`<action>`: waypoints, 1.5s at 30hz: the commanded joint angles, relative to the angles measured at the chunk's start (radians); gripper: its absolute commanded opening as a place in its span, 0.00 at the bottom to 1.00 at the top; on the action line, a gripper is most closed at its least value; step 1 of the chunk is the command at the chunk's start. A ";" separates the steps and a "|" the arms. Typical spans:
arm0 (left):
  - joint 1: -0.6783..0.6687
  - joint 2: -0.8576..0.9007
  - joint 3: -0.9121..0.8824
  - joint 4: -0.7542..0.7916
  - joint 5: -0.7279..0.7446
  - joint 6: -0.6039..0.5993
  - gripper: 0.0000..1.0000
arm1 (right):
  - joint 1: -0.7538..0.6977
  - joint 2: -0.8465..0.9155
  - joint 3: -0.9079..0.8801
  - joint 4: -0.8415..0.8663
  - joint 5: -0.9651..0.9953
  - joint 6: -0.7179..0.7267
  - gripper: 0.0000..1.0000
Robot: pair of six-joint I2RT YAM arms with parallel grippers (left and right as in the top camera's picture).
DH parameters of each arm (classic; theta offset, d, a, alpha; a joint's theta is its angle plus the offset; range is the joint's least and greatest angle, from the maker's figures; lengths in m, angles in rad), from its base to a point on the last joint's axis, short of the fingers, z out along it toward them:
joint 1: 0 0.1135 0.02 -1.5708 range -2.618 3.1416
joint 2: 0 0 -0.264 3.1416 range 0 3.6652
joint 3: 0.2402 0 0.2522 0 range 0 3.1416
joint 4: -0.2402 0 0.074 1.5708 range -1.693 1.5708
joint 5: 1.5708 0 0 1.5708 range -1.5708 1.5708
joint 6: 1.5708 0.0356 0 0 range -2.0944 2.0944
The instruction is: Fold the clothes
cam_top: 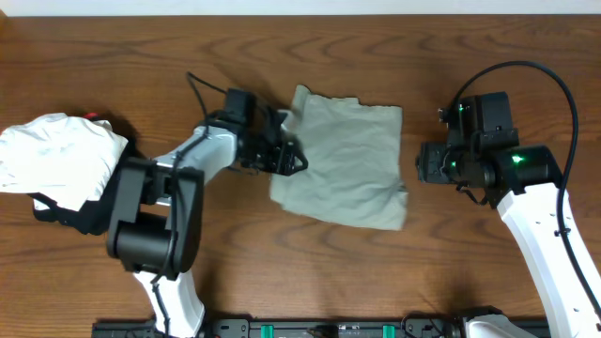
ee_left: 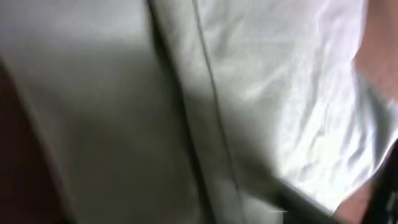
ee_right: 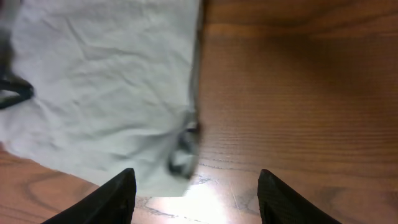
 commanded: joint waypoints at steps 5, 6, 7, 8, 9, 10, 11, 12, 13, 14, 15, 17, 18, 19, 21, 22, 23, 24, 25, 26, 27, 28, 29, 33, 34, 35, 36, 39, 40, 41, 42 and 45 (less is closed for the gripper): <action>-0.025 0.034 -0.023 -0.024 0.021 -0.005 0.07 | 0.002 0.004 -0.002 -0.010 0.010 -0.006 0.61; -0.019 0.030 -0.023 -0.031 0.008 -0.006 0.06 | 0.002 0.004 -0.002 -0.011 0.009 -0.006 0.61; -0.014 0.023 -0.021 -0.042 -0.009 -0.006 0.06 | 0.002 0.004 -0.002 -0.012 0.010 -0.006 0.61; -0.006 0.009 -0.019 -0.063 -0.039 -0.006 0.06 | 0.002 0.004 -0.002 -0.013 0.010 -0.006 0.61; 0.003 -0.006 -0.015 -0.086 -0.073 -0.006 0.06 | 0.002 0.004 -0.002 -0.014 0.010 -0.006 0.61; 0.011 -0.025 -0.008 -0.115 -0.114 -0.006 0.06 | 0.002 0.004 -0.002 -0.015 0.010 -0.006 0.61; 0.024 -0.050 0.003 -0.153 -0.163 -0.006 0.06 | 0.002 0.004 -0.002 -0.015 0.010 -0.006 0.61; 0.037 -0.073 0.015 -0.192 -0.203 -0.006 0.06 | 0.002 0.004 -0.002 -0.015 0.010 -0.006 0.61; 0.054 -0.101 0.032 -0.239 -0.247 -0.006 0.06 | 0.002 0.004 -0.002 -0.015 0.010 -0.006 0.61; 0.071 -0.126 0.050 -0.284 -0.286 -0.006 0.06 | 0.002 0.004 -0.002 -0.015 0.010 -0.006 0.61; 0.090 -0.150 0.071 -0.333 -0.320 -0.006 0.06 | 0.002 0.004 -0.002 -0.015 0.010 -0.006 0.61; 0.134 -0.196 0.116 -0.428 -0.383 -0.005 0.06 | 0.002 0.004 -0.002 -0.016 0.010 -0.006 0.61; 0.164 -0.221 0.144 -0.475 -0.427 -0.005 0.06 | 0.002 0.004 -0.002 -0.017 0.009 -0.006 0.61; 0.192 -0.241 0.169 -0.511 -0.466 -0.005 0.06 | 0.002 0.004 -0.002 -0.019 0.009 -0.006 0.61; 0.245 -0.270 0.212 -0.560 -0.519 -0.006 0.06 | 0.002 0.004 -0.002 -0.023 0.008 -0.006 0.61; 0.267 -0.280 0.231 -0.576 -0.543 -0.006 0.06 | 0.002 0.004 -0.002 -0.027 0.008 -0.006 0.61; 0.291 -0.291 0.250 -0.589 -0.572 -0.006 0.06 | 0.002 0.004 -0.002 -0.031 0.008 -0.006 0.61; 0.310 -0.300 0.265 -0.597 -0.600 -0.006 0.06 | 0.002 0.004 -0.002 -0.034 0.009 -0.006 0.61; 0.328 -0.309 0.276 -0.600 -0.632 -0.006 0.06 | 0.002 0.004 -0.002 -0.038 0.010 -0.006 0.61; 0.348 -0.320 0.287 -0.604 -0.676 -0.006 0.06 | 0.002 0.004 -0.002 -0.042 0.009 -0.006 0.61; 0.364 -0.328 0.295 -0.607 -0.716 -0.006 0.06 | 0.002 0.004 -0.002 -0.046 0.010 -0.006 0.61; 0.382 -0.336 0.304 -0.611 -0.761 -0.006 0.06 | 0.002 0.004 -0.002 -0.050 0.009 -0.006 0.61; 0.397 -0.344 0.309 -0.613 -0.793 -0.009 0.06 | 0.002 0.004 -0.002 -0.054 0.009 -0.006 0.61; 0.463 -0.385 0.326 -0.605 -0.863 -0.055 0.07 | 0.002 0.004 -0.002 -0.060 0.009 -0.006 0.61; 0.474 -0.396 0.330 -0.601 -0.863 -0.054 0.06 | 0.002 0.004 -0.002 -0.061 0.009 -0.006 0.61; 0.485 -0.407 0.338 -0.594 -0.863 -0.054 0.07 | 0.002 0.004 -0.002 -0.061 0.009 -0.006 0.61; 0.494 -0.417 0.348 -0.589 -0.863 -0.054 0.06 | 0.002 0.004 -0.002 -0.061 0.009 -0.006 0.61; 0.503 -0.435 0.393 -0.583 -0.866 -0.042 0.07 | 0.002 0.004 -0.002 -0.061 0.009 -0.006 0.61; 0.504 -0.437 0.412 -0.583 -0.867 -0.031 0.07 | 0.002 0.004 -0.002 -0.061 0.009 -0.006 0.61; 0.504 -0.436 0.431 -0.583 -0.867 -0.019 0.07 | 0.002 0.004 -0.002 -0.061 0.009 -0.006 0.61; 0.504 -0.437 0.452 -0.583 -0.867 -0.009 0.07 | 0.002 0.004 -0.002 -0.061 0.009 -0.006 0.61; 0.508 -0.437 0.494 -0.583 -0.890 -0.005 0.07 | 0.002 0.004 -0.002 -0.064 0.009 -0.006 0.61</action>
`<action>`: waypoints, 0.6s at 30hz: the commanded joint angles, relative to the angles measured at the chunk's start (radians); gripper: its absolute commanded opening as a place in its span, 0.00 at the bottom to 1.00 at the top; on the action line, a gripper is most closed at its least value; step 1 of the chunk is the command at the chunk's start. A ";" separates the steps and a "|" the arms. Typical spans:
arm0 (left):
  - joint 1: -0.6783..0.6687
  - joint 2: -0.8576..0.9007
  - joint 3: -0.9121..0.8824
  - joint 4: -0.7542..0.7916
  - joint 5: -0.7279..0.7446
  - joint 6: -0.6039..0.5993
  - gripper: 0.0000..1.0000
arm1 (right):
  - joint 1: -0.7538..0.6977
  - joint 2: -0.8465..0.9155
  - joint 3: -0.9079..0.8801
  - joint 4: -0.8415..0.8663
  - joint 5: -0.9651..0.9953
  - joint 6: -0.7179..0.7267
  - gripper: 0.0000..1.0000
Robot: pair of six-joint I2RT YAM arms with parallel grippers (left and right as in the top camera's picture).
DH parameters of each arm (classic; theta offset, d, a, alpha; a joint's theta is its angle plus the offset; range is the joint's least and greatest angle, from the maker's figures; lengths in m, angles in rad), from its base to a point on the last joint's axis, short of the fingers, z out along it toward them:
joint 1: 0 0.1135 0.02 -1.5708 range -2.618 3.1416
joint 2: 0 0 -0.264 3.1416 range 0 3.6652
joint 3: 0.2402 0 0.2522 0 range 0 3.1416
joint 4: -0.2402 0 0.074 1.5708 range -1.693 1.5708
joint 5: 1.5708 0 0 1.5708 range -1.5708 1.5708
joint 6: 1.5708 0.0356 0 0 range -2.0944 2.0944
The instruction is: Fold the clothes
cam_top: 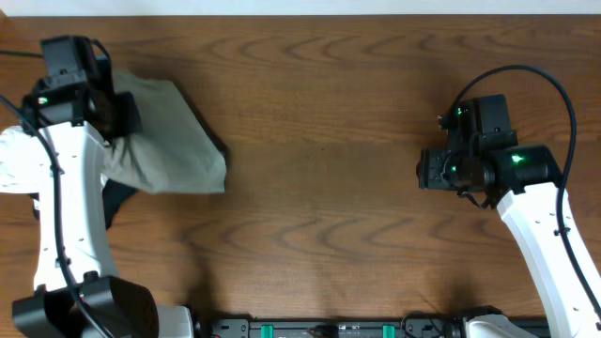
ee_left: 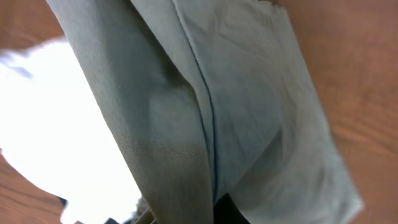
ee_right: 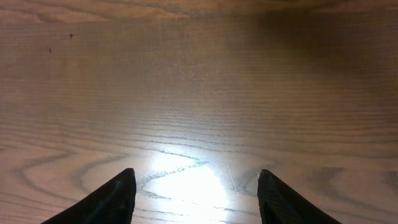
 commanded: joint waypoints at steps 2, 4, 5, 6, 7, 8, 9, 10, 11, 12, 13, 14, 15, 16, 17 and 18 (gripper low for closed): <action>0.010 -0.032 0.074 0.007 -0.108 0.022 0.07 | 0.002 0.001 -0.002 -0.007 0.009 -0.006 0.61; 0.018 -0.032 0.077 0.008 -0.154 0.024 0.07 | 0.002 0.001 -0.002 -0.011 0.009 -0.006 0.61; 0.026 -0.032 0.077 0.010 -0.159 0.024 0.07 | 0.002 0.001 -0.002 -0.012 0.009 -0.006 0.61; 0.035 -0.032 0.077 0.014 -0.159 0.024 0.07 | 0.002 0.001 -0.002 -0.013 0.009 -0.006 0.61; 0.047 -0.031 0.077 0.021 -0.159 0.023 0.07 | 0.002 0.001 -0.002 -0.014 0.009 -0.006 0.61; 0.058 -0.032 0.077 0.029 -0.160 0.021 0.07 | 0.002 0.001 -0.002 -0.015 0.009 -0.006 0.61; 0.069 -0.032 0.077 0.038 -0.159 0.020 0.07 | 0.002 0.001 -0.002 -0.018 0.009 -0.006 0.61; 0.079 -0.032 0.077 0.046 -0.156 0.020 0.07 | 0.002 0.001 -0.002 -0.020 0.009 -0.006 0.61; 0.093 -0.032 0.078 0.053 -0.150 0.020 0.07 | 0.002 0.001 -0.002 -0.022 0.009 -0.006 0.61; 0.100 -0.032 0.078 0.057 -0.142 0.020 0.07 | 0.002 0.001 -0.002 -0.023 0.009 -0.006 0.61; 0.110 -0.031 0.078 0.060 -0.120 0.020 0.07 | 0.002 0.001 -0.002 -0.023 0.009 -0.006 0.61; 0.119 -0.031 0.078 0.064 -0.088 0.020 0.07 | 0.002 0.001 -0.002 -0.023 0.009 -0.006 0.61; 0.126 -0.031 0.078 0.066 -0.055 0.020 0.07 | 0.002 0.001 -0.002 -0.023 0.009 -0.006 0.61; 0.132 -0.031 0.078 0.068 -0.023 0.020 0.07 | 0.002 0.001 -0.002 -0.023 0.009 -0.006 0.61; 0.135 -0.031 0.078 0.072 0.006 0.020 0.07 | 0.002 0.001 -0.002 -0.023 0.009 -0.006 0.61; 0.136 -0.031 0.078 0.074 0.021 0.020 0.07 | 0.002 0.001 -0.002 -0.023 0.009 -0.006 0.61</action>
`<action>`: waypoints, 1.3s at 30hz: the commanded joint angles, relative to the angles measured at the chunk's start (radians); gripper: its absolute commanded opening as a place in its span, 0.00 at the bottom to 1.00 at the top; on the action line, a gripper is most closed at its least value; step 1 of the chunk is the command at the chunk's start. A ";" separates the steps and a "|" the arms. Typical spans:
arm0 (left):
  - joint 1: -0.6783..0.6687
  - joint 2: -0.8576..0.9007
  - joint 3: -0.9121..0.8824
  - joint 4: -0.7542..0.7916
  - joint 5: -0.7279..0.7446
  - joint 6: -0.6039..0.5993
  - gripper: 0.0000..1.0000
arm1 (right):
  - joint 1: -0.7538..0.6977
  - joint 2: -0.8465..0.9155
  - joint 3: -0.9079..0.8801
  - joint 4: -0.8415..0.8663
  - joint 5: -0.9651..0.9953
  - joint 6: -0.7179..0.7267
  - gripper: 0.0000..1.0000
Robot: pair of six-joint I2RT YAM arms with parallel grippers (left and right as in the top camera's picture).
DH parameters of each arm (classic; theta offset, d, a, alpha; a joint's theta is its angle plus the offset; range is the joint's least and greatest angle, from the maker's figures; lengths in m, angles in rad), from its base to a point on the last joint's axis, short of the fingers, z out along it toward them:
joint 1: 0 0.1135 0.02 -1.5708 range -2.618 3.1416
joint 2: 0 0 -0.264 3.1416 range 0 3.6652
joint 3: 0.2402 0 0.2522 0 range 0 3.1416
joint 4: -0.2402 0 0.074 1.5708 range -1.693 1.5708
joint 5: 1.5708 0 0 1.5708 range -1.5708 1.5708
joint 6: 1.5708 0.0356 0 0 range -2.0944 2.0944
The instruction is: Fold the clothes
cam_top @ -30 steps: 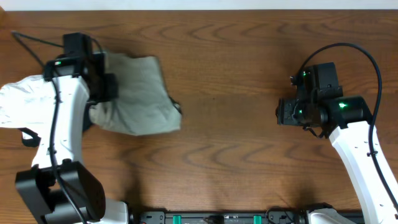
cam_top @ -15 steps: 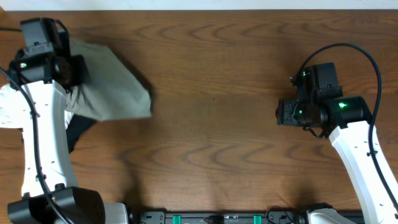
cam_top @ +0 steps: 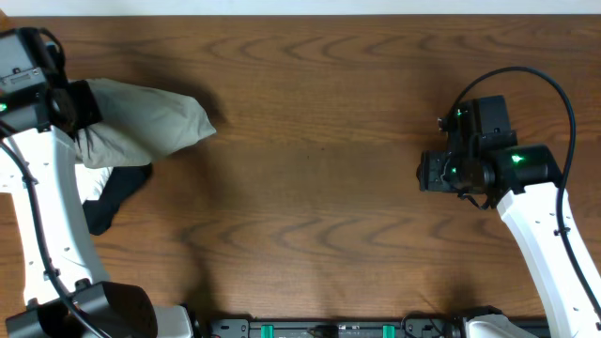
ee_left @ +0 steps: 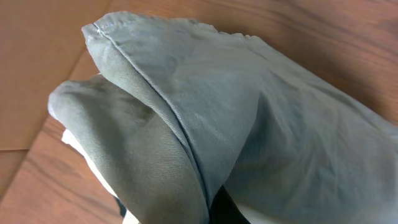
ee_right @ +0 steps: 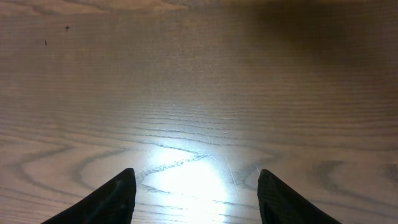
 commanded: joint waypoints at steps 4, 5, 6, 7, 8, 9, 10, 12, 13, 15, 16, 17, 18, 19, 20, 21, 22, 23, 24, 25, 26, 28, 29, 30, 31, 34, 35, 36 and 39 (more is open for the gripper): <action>0.011 -0.024 0.028 0.016 0.110 0.009 0.07 | 0.002 0.001 -0.002 -0.001 0.009 -0.006 0.61; 0.011 -0.024 0.028 0.014 0.136 0.009 0.07 | 0.002 0.001 -0.002 0.000 0.009 -0.006 0.61; 0.011 -0.024 0.028 0.012 0.159 0.008 0.07 | 0.002 0.001 -0.002 -0.001 0.009 -0.006 0.61; 0.011 -0.024 0.028 0.008 0.191 -0.004 0.08 | 0.002 0.001 -0.002 -0.001 0.009 -0.006 0.61; 0.011 -0.024 0.028 0.002 0.225 -0.018 0.07 | 0.002 0.001 -0.002 -0.001 0.009 -0.006 0.61; 0.011 -0.024 0.028 -0.005 0.266 -0.038 0.07 | 0.002 0.001 -0.002 0.000 0.009 -0.006 0.61; 0.011 -0.024 0.028 -0.016 0.307 -0.054 0.07 | 0.002 0.001 -0.002 0.000 0.009 -0.006 0.61; 0.011 -0.024 0.028 -0.048 0.389 -0.083 0.07 | 0.002 0.001 -0.002 0.000 0.009 -0.006 0.61; 0.010 -0.024 0.027 -0.074 0.443 -0.103 0.07 | 0.002 0.001 -0.002 0.000 0.009 -0.006 0.61; 0.006 -0.024 0.025 -0.110 0.520 -0.112 0.07 | 0.002 0.001 -0.002 0.000 0.009 -0.006 0.61; 0.002 -0.024 0.023 -0.130 0.550 -0.112 0.08 | 0.002 0.001 -0.002 0.000 0.009 -0.006 0.61; -0.001 -0.024 0.021 -0.148 0.569 -0.112 0.07 | 0.002 0.001 -0.002 0.000 0.009 -0.006 0.61; -0.007 -0.024 0.018 -0.164 0.582 -0.112 0.07 | 0.002 0.001 -0.002 0.000 0.009 -0.006 0.61; -0.013 -0.024 0.013 -0.175 0.588 -0.116 0.07 | 0.002 0.001 -0.002 0.000 0.009 -0.006 0.61; -0.021 -0.024 0.010 -0.184 0.588 -0.124 0.07 | 0.002 0.001 -0.002 0.000 0.008 -0.006 0.61; -0.029 -0.024 0.005 -0.190 0.590 -0.131 0.06 | 0.002 0.001 -0.002 0.000 0.008 -0.006 0.61; -0.037 -0.024 0.000 -0.189 0.600 -0.130 0.06 | 0.002 0.001 -0.002 0.000 0.008 -0.006 0.61; -0.049 -0.024 -0.006 -0.187 0.615 -0.130 0.06 | 0.002 0.001 -0.002 0.000 0.008 -0.006 0.61; -0.059 -0.024 -0.010 -0.185 0.632 -0.130 0.06 | 0.002 0.001 -0.002 0.000 0.008 -0.006 0.61; -0.071 -0.022 -0.011 -0.182 0.648 -0.130 0.06 | 0.002 0.001 -0.002 0.000 0.005 -0.006 0.61; -0.081 -0.021 -0.011 -0.179 0.661 -0.131 0.06 | 0.002 0.001 -0.002 0.000 0.005 -0.006 0.61; -0.107 -0.020 -0.011 -0.163 0.694 -0.145 0.06 | 0.002 0.001 -0.002 0.000 0.005 -0.006 0.61; -0.120 -0.018 -0.011 -0.155 0.706 -0.151 0.06 | 0.002 0.001 -0.002 0.000 0.005 -0.006 0.61; -0.134 -0.018 -0.011 -0.149 0.715 -0.161 0.06 | 0.002 0.001 -0.002 0.000 0.005 -0.006 0.61; -0.149 -0.018 -0.011 -0.145 0.715 -0.168 0.06 | 0.002 0.001 -0.002 0.000 0.005 -0.006 0.61; -0.201 -0.016 -0.011 -0.144 0.715 -0.169 0.06 | 0.002 0.001 -0.002 -0.001 0.005 -0.006 0.61; -0.222 -0.016 -0.012 -0.144 0.715 -0.172 0.06 | 0.002 0.001 -0.002 -0.001 0.005 -0.006 0.61; -0.240 -0.016 -0.014 -0.143 0.714 -0.172 0.06 | 0.002 0.001 -0.002 -0.001 0.005 -0.006 0.61; -0.296 -0.013 -0.038 -0.132 0.710 -0.172 0.06 | 0.002 0.001 -0.002 -0.001 0.005 -0.006 0.61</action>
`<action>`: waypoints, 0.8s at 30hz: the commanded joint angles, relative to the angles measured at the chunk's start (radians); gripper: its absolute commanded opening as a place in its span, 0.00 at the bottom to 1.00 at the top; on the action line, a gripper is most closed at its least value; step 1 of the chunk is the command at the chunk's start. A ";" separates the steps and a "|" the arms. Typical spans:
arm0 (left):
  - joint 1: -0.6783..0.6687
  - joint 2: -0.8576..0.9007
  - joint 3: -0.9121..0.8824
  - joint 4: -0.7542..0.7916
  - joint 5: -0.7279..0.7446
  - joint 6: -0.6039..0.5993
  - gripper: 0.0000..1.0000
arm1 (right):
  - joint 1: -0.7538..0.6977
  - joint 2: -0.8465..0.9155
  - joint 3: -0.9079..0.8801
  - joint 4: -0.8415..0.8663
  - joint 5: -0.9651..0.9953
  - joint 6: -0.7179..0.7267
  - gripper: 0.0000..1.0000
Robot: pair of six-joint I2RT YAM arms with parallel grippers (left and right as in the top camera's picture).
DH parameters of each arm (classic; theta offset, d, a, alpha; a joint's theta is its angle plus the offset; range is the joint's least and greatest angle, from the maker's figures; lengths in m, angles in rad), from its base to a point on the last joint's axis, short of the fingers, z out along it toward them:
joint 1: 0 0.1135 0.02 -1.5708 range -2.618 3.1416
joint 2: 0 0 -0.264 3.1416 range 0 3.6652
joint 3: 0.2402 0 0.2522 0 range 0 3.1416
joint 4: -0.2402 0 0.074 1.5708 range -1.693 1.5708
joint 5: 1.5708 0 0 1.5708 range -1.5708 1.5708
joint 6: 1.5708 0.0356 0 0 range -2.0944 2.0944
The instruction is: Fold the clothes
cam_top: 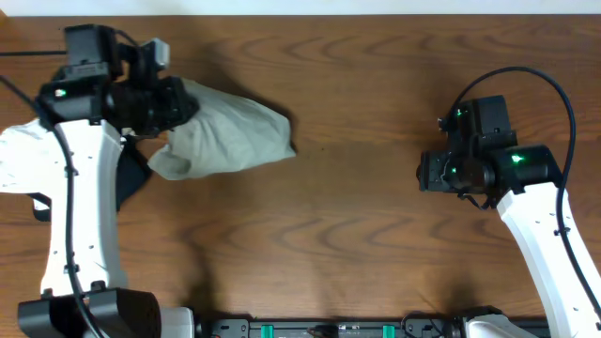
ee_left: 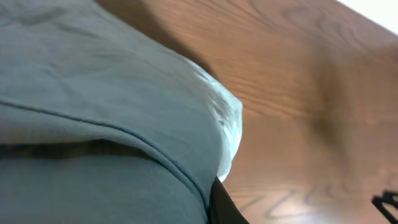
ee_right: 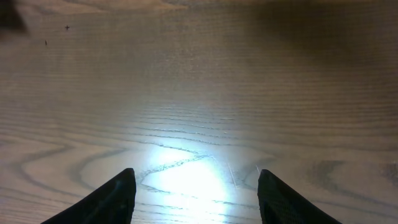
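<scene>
A folded grey-green garment [cam_top: 225,136] hangs bunched at the upper left of the table, its free end reaching right. My left gripper [cam_top: 167,105] is shut on its left end. In the left wrist view the cloth [ee_left: 93,124] fills most of the picture, and only a dark fingertip [ee_left: 221,205] shows under it. A white garment [cam_top: 19,160] lies at the far left edge, partly behind the left arm. My right gripper [ee_right: 193,186] stands open over bare wood at the right, and nothing lies between its fingers [ee_right: 106,199].
A dark item [cam_top: 131,178] lies under the left arm beside the white garment. The right arm's black cable [cam_top: 554,84] loops above its wrist. Wooden table top [cam_top: 357,216] stretches between the arms.
My left gripper has moved right from the far upper left corner, still holding the grey-green garment, which now trails to the right over the table. The right arm has not moved.
At first the grey-green garment lay folded at the table's middle with my left gripper at its left edge. Then the left gripper held it lifted at the upper left, then further into the corner over the white garment. Now it is back a little to the right.
</scene>
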 commanded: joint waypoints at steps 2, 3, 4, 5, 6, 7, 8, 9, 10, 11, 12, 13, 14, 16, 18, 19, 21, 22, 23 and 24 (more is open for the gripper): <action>-0.073 -0.011 -0.049 0.014 0.030 -0.013 0.06 | 0.002 0.001 -0.002 -0.001 0.006 -0.006 0.61; -0.087 -0.010 -0.068 0.015 0.030 -0.016 0.06 | 0.002 0.001 -0.002 -0.002 0.006 -0.007 0.61; -0.102 -0.009 -0.093 0.015 0.030 -0.020 0.06 | 0.002 0.001 -0.002 -0.003 0.005 -0.011 0.61; -0.114 -0.009 -0.122 0.015 0.030 -0.024 0.06 | 0.002 0.001 -0.002 -0.004 0.006 -0.011 0.62; -0.126 -0.009 -0.155 0.018 0.030 -0.030 0.06 | 0.002 0.001 -0.002 -0.005 0.006 -0.011 0.62; -0.133 -0.009 -0.180 0.021 0.030 -0.033 0.06 | 0.002 0.001 -0.002 -0.006 0.006 -0.018 0.62; -0.142 -0.009 -0.217 0.022 0.030 -0.045 0.06 | 0.002 0.001 -0.002 -0.006 0.006 -0.021 0.62; -0.148 -0.009 -0.249 0.024 0.030 -0.055 0.06 | 0.002 0.001 -0.002 -0.007 0.006 -0.022 0.61; -0.155 -0.009 -0.287 0.030 0.030 -0.056 0.06 | 0.002 0.001 -0.002 -0.008 0.006 -0.022 0.62; -0.161 -0.009 -0.319 0.031 0.030 -0.056 0.06 | 0.002 0.001 -0.002 -0.008 0.006 -0.023 0.62; -0.165 -0.009 -0.353 0.030 0.030 -0.057 0.06 | 0.002 0.001 -0.002 -0.008 0.006 -0.026 0.62; -0.169 -0.009 -0.384 0.030 0.030 -0.056 0.06 | 0.002 0.001 -0.002 -0.008 0.006 -0.026 0.62; -0.170 -0.009 -0.410 0.029 0.030 -0.056 0.06 | 0.002 0.001 -0.002 -0.008 0.006 -0.026 0.62; -0.170 -0.009 -0.444 0.029 0.024 -0.056 0.06 | 0.002 0.001 -0.002 -0.008 0.006 -0.026 0.62; -0.170 -0.009 -0.467 0.029 -0.017 -0.056 0.06 | 0.002 0.001 -0.002 -0.008 0.006 -0.025 0.62; -0.170 -0.009 -0.473 0.029 -0.039 -0.056 0.06 | 0.002 0.001 -0.002 -0.008 0.006 -0.025 0.62; -0.170 -0.009 -0.483 0.029 -0.067 -0.056 0.06 | 0.002 0.001 -0.002 -0.007 0.006 -0.025 0.62; -0.170 -0.009 -0.484 0.029 -0.076 -0.055 0.06 | 0.002 0.001 -0.002 -0.007 0.006 -0.025 0.62; -0.170 -0.009 -0.485 0.029 -0.085 -0.055 0.06 | 0.002 0.001 -0.002 -0.008 0.006 -0.025 0.62; -0.170 -0.009 -0.485 0.028 -0.092 -0.053 0.09 | 0.002 0.001 -0.002 -0.008 0.006 -0.025 0.62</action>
